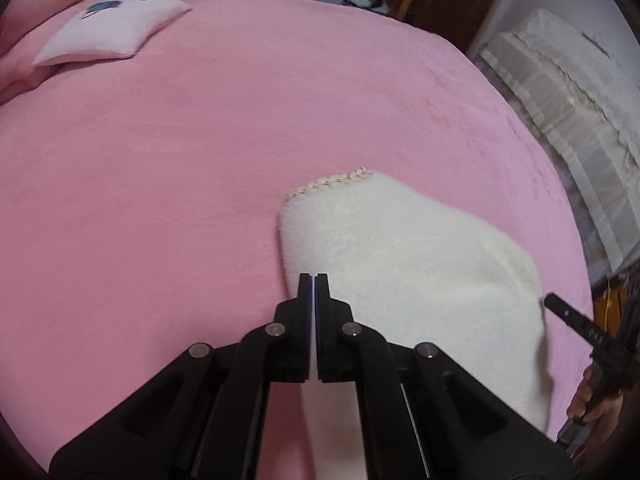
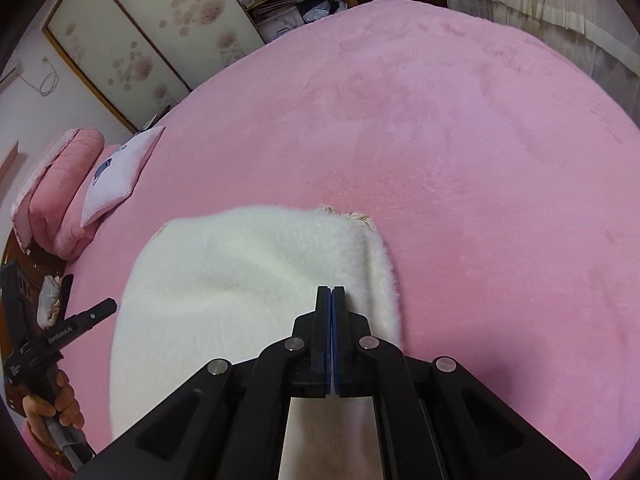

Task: Fold large clothes

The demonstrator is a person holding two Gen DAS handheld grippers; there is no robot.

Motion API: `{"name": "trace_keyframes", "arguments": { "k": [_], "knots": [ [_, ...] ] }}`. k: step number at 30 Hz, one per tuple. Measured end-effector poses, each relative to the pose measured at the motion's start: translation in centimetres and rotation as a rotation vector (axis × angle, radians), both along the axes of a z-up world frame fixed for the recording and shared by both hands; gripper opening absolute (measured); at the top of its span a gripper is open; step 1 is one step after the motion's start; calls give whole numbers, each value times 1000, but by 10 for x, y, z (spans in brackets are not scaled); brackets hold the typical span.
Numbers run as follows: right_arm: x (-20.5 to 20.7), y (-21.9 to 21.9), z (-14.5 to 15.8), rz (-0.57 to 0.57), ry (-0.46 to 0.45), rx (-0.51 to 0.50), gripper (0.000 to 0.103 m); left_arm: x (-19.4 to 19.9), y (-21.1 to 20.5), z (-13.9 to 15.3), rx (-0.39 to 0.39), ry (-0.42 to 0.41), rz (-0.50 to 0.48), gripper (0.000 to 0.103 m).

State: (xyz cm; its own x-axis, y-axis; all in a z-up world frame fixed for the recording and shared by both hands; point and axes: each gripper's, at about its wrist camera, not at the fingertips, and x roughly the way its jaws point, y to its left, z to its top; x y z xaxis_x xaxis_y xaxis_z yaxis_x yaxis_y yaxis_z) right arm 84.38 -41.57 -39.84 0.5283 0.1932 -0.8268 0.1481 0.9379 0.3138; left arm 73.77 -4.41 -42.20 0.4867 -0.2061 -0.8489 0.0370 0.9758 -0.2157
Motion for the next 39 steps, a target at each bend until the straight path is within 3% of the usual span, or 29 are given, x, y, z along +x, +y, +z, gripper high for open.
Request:
{"name": "trace_keyframes", "arguments": {
  "k": [4,8,9,14,16,18,19,21,25,35,39],
  "knots": [
    [-41,4,18,27,19,-20,0,-34,1,21,12,39,70,0],
    [-74,14,26,45,107,-18,18,-76,-11,28,24,103,110,1],
    [-85,18,25,44,131,-9,26,-88,-12,30,18,119,112,4],
    [-128,31,18,16,228,41,59,-136,-38,23,19,221,90,25],
    [-140,35,18,13,253,59,76,-155,-45,23,39,241,79,47],
    [-147,38,19,13,290,65,82,-173,-51,22,44,253,67,60],
    [-149,39,18,18,317,87,82,-182,-54,22,38,254,60,66],
    [-156,43,19,36,336,100,83,-191,-57,21,57,275,57,68],
    [-152,49,36,87,313,1,87,-203,-59,27,96,301,43,69],
    [-148,65,88,131,305,-122,91,-207,-77,93,240,225,-17,76],
    [-150,76,122,156,266,-198,91,-209,-79,117,206,203,-14,77]
  ]
}}
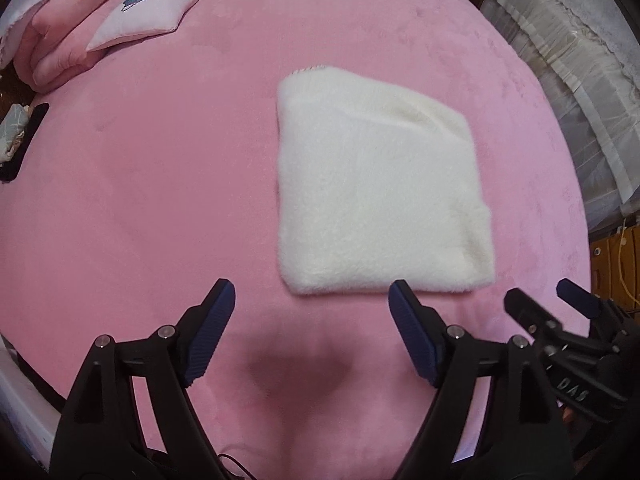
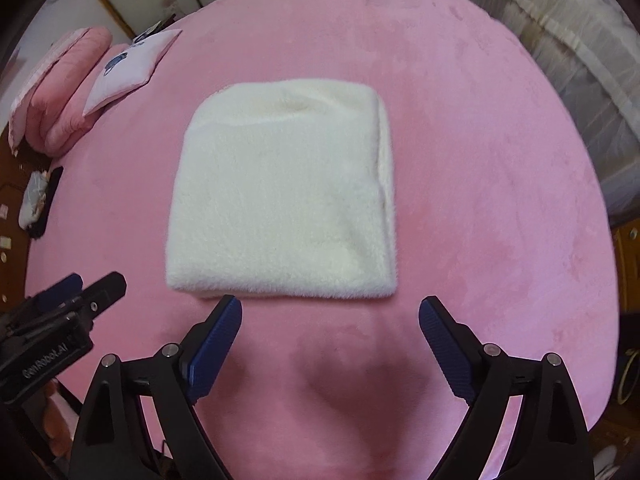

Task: Fold large clothes
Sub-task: 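Open both tools and reposition them at the bundle's edge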

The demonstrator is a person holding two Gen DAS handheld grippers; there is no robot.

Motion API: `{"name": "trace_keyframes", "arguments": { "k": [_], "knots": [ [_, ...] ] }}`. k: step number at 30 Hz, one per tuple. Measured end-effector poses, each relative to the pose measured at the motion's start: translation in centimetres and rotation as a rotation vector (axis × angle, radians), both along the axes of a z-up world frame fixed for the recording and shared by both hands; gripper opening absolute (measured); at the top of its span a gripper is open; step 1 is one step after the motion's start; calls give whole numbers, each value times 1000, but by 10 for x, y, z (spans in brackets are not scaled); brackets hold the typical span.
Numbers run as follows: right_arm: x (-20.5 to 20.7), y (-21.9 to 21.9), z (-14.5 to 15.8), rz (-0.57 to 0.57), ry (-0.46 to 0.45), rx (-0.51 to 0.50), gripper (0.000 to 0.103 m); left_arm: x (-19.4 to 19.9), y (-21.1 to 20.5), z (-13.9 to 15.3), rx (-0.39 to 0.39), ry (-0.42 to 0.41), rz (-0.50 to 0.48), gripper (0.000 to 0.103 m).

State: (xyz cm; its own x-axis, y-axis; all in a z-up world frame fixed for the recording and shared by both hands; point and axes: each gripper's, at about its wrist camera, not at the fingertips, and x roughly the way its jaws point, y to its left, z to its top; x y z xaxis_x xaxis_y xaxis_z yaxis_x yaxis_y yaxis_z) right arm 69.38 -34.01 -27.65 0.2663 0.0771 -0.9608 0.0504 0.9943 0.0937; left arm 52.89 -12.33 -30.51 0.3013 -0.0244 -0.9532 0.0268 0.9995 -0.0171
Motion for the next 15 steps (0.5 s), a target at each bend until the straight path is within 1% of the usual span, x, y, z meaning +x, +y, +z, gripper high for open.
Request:
{"name": "trace_keyframes", "arguments": {
  "k": [3,5,8,11,15],
  "knots": [
    [1,9,17,30,-26,-14,91,0,-4,12,-4,-19,-7,77],
    [2,14,23,39,-38,-11,91,1,-5,18,-3,-28,-10,77],
    [7,20,27,39,-42,10,92,5,-3,17,-29,-24,-12,77],
    [14,15,18,35,-24,58,92,12,0,1,-53,21,-21,77],
    [29,-17,-18,-29,40,226,92,31,10,-40,-88,104,-13,77]
  ]
}}
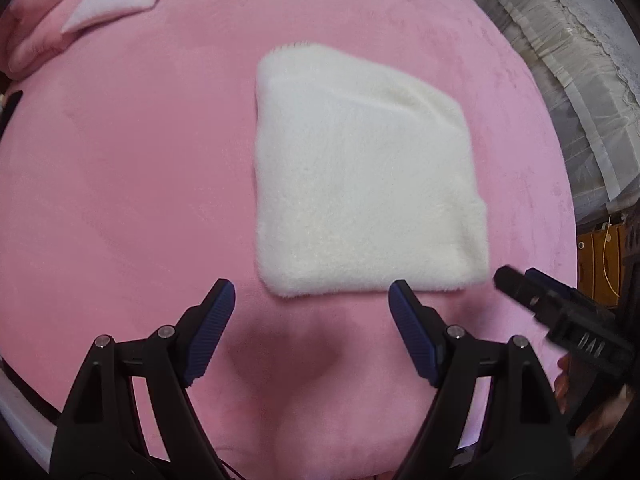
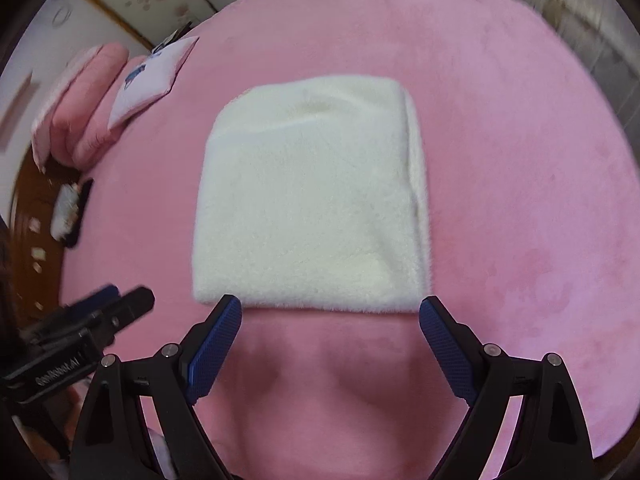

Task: Fold large clothes
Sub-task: 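Open both tools and reposition them at the bundle's edge, then grasp the folded bundle with both tools and lift it off the bed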

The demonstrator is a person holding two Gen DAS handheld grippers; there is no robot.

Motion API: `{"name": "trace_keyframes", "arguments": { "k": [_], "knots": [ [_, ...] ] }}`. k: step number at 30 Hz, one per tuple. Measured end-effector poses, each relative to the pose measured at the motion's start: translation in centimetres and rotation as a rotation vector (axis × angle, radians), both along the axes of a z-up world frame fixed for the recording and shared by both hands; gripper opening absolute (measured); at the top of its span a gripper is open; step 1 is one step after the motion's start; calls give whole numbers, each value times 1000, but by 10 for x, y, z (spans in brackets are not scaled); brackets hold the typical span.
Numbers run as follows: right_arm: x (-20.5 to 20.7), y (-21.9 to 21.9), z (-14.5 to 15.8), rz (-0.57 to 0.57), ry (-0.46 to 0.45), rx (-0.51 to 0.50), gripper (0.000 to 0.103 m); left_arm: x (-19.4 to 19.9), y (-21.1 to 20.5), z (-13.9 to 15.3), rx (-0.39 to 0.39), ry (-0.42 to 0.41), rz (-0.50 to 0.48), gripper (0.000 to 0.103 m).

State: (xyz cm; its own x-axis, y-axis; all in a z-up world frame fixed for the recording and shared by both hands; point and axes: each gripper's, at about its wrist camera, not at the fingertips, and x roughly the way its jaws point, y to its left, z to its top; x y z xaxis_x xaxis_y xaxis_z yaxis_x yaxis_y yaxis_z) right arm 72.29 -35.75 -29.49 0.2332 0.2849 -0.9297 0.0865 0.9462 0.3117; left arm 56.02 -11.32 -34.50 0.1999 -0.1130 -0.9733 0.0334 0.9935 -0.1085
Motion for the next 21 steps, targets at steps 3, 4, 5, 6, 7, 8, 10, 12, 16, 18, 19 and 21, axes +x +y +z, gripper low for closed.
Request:
{"name": "trace_keyframes", "arguments": {
  "k": [3,4,5,6,7,8,10,12,16,18,19,21],
  "knots": [
    [21,-32,-42,-43,49,125,92,20,13,-28,-69,41,45,77],
    [28,-40,-53,-50,62,163,92,28,17,-37,-90,49,60,76],
    [36,-50,-68,-65,78,214,92,36,21,-43,-108,58,73,76],
    [43,-57,-80,-73,93,250,92,43,25,-49,-122,62,80,76],
    [53,-66,-94,-79,107,285,92,53,28,-56,-140,62,78,76],
    [62,-71,-103,-77,105,306,92,64,32,-64,-160,55,74,76],
    [77,-80,-119,-72,92,342,92,83,36,-78,-174,56,69,74],
    [91,-87,-135,-80,93,378,91,96,35,-89,-185,56,54,70],
    [106,-85,-155,-63,72,486,83,118,37,-107,-261,75,50,74],
    [109,-77,-162,-36,55,551,77,121,37,-110,-267,66,27,78],
    [110,-75,-166,-32,57,557,76,125,38,-112,-273,64,18,81],
    [111,-69,-169,-15,45,565,75,129,38,-119,-293,61,4,85]
  ]
}}
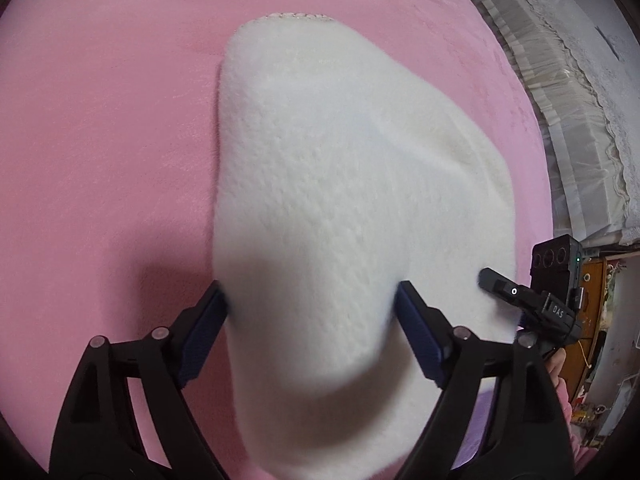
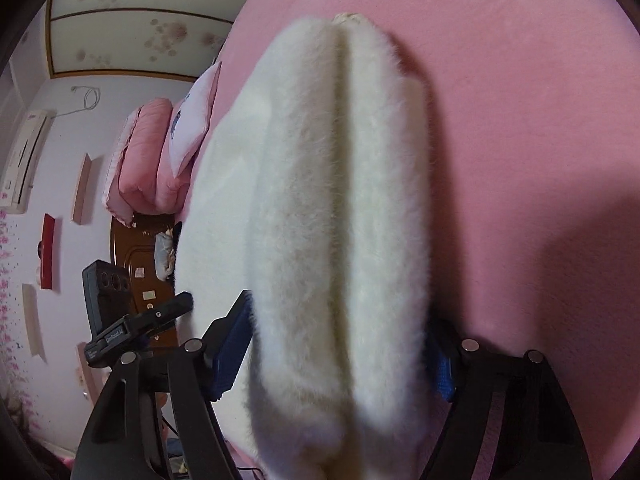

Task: Fold large clothes
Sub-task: 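Grasp the folded bundle with both tools and lift it off the bed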

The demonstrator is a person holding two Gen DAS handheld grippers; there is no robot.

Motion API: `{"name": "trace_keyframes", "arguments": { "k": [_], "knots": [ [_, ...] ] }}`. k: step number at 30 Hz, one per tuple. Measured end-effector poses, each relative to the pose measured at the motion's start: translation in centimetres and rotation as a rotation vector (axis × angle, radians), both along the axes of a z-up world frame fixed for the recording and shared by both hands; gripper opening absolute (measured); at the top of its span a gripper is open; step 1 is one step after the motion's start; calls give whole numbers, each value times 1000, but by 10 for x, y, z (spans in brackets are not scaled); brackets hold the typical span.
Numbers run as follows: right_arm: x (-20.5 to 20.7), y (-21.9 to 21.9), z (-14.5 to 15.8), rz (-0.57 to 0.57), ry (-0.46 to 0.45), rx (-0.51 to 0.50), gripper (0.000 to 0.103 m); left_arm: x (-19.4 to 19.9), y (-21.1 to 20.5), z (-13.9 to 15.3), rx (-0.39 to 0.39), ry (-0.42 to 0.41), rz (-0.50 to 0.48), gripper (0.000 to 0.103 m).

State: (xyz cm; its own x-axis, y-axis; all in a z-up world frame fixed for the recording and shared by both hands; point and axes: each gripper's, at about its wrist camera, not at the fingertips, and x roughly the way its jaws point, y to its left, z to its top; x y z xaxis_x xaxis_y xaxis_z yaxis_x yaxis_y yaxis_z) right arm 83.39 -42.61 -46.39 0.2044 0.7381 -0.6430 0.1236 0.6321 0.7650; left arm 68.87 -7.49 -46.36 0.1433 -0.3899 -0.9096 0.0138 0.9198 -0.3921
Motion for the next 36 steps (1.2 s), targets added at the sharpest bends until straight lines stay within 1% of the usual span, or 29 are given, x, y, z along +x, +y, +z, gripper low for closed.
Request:
{"name": "trace_keyframes", "arguments": {
  "k": [2,6,7,8,9,10,12,15,18,21,23,25,28,32,36],
  "knots": [
    [-3,2,-2,-10,-7,20,73,7,2,-9,-24,8,2,87],
    [-9,-2,-9,-24,-29,55,61,18,10,-25,-98,13,6,88],
    [-11,-1,-7,-21,-38,47,56,18,11,-32,-118,10,9,87],
    [-13,-4,-6,-18,-49,42,53,19,14,-35,-137,8,15,86],
    [-16,-4,-3,-21,-60,35,49,19,16,-37,-144,4,18,82],
    [-20,-2,-4,-23,-61,30,47,18,16,-35,-143,-6,20,77],
    [-27,2,-1,-21,-64,14,45,13,13,-29,-123,-31,17,72],
    [-33,12,18,30,-79,-50,42,5,7,-15,-97,-77,22,65],
    [-46,26,43,54,-111,-109,41,-9,11,2,-116,-114,39,61],
    [-61,48,69,99,-137,-193,41,-27,26,11,-160,-95,56,60],
    [-72,65,86,126,-131,-230,41,-37,43,15,-191,-71,80,60],
    [-86,86,101,163,-132,-262,40,-49,61,20,-204,-61,93,60],
    [-104,120,111,189,-121,-289,40,-65,93,32,-204,-66,106,60],
    [-129,183,128,217,-120,-296,40,-80,160,54,-193,-76,139,59],
    [-142,261,143,247,-159,-268,40,-76,239,84,-137,-111,168,59]
  ]
}}
